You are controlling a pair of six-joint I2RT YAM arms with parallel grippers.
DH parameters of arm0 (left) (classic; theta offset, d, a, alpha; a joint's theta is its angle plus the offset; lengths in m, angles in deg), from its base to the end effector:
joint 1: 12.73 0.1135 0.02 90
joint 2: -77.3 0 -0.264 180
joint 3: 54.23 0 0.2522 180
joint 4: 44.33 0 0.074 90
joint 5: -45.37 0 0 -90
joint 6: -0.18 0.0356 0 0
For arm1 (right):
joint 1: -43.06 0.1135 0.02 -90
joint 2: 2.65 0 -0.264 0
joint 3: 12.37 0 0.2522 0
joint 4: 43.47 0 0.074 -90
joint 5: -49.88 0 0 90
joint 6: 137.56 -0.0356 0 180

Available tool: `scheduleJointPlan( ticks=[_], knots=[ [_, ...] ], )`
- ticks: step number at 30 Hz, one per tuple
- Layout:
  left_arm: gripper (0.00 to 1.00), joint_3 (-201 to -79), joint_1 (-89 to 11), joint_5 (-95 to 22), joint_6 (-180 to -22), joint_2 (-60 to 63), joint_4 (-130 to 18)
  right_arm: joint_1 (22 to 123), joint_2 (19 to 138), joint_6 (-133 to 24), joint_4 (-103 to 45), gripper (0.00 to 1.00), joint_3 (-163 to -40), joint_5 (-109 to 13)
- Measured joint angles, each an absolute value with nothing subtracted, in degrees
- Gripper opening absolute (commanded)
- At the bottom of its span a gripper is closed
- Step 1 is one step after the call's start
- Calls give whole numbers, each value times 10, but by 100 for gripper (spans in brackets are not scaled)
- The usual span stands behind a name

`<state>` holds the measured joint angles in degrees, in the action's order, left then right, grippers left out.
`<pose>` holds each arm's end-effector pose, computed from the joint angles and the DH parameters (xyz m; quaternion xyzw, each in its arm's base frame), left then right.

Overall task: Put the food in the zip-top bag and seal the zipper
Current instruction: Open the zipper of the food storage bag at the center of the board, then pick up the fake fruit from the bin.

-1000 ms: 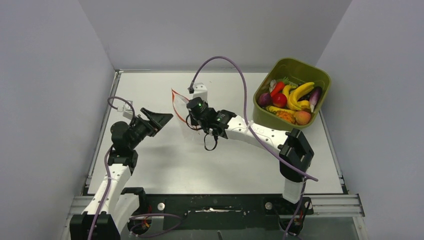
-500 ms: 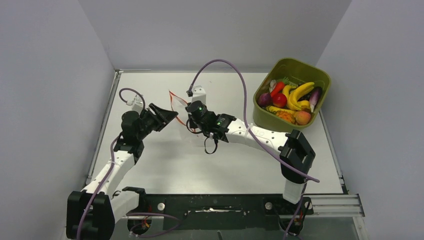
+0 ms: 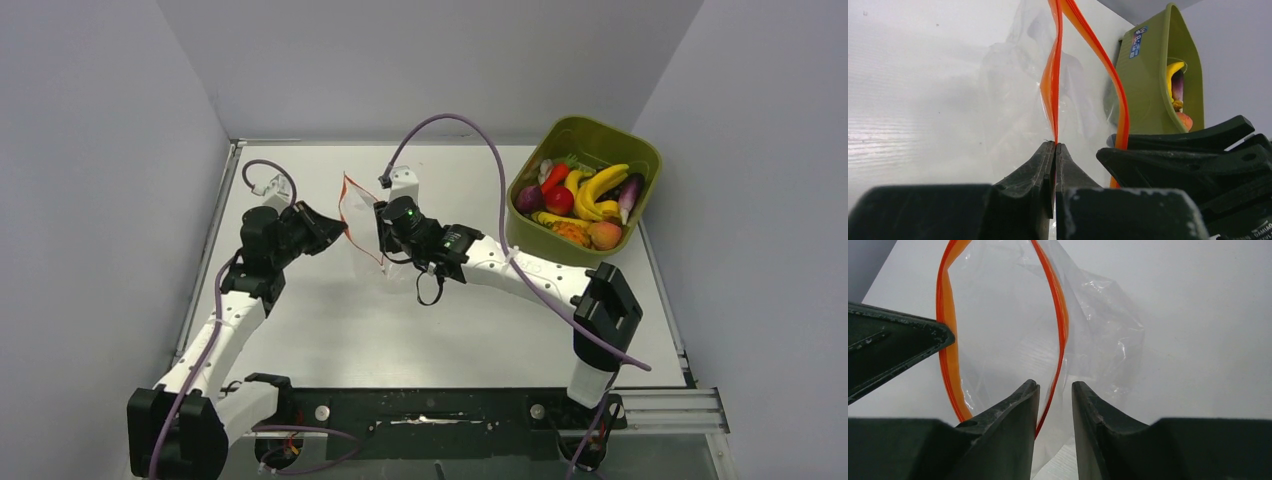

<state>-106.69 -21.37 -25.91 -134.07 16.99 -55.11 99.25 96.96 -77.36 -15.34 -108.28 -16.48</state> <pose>0.2367 -0.0475 0.2740 -0.1547 0.7920 -0.3746 0.4565 0.2380 0.3297 0.3013 -0.0983 0.8555 0.1935 0.4701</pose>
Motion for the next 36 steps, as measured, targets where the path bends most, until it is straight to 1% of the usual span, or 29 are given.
scheduleJointPlan(
  ticks=[2,3,6,8,12,17,19,22,26,27,33,36],
  knots=[
    [0,-1079,-215,-258,-1322,174,-566,986,970,-772,-150,31,-1090,-170],
    [0,-1088,-215,-258,-1311,175,-576,982,970,-771,-148,28,-1094,-173],
    [0,-1114,-217,-254,-1281,176,-604,972,970,-767,-147,12,-1103,-184],
    [0,-1132,-217,-245,-1260,175,-622,964,970,-766,-147,4,-1104,-195],
    [0,-1174,-217,-238,-1213,167,-675,940,967,-774,-153,2,-1098,-218],
    [0,-1237,-217,-271,-1165,147,-755,916,936,-800,-181,3,-1034,-217],
    [0,-1256,-217,-280,-1155,138,-774,914,932,-814,-191,7,-1016,-219],
    [0,-1265,-218,-280,-1144,131,-785,919,932,-833,-203,16,-1002,-231],
    [0,-1265,-228,-278,-1134,131,-785,920,931,-840,-215,38,-1002,-250],
    [0,-1265,-233,-279,-1129,131,-785,921,930,-840,-216,42,-1002,-253],
    [0,-1263,-265,-301,-1098,138,-783,921,881,-813,-217,61,-992,-259],
    [0,-1251,-283,-323,-1081,154,-776,917,834,-792,-215,68,-985,-258]
  ],
)
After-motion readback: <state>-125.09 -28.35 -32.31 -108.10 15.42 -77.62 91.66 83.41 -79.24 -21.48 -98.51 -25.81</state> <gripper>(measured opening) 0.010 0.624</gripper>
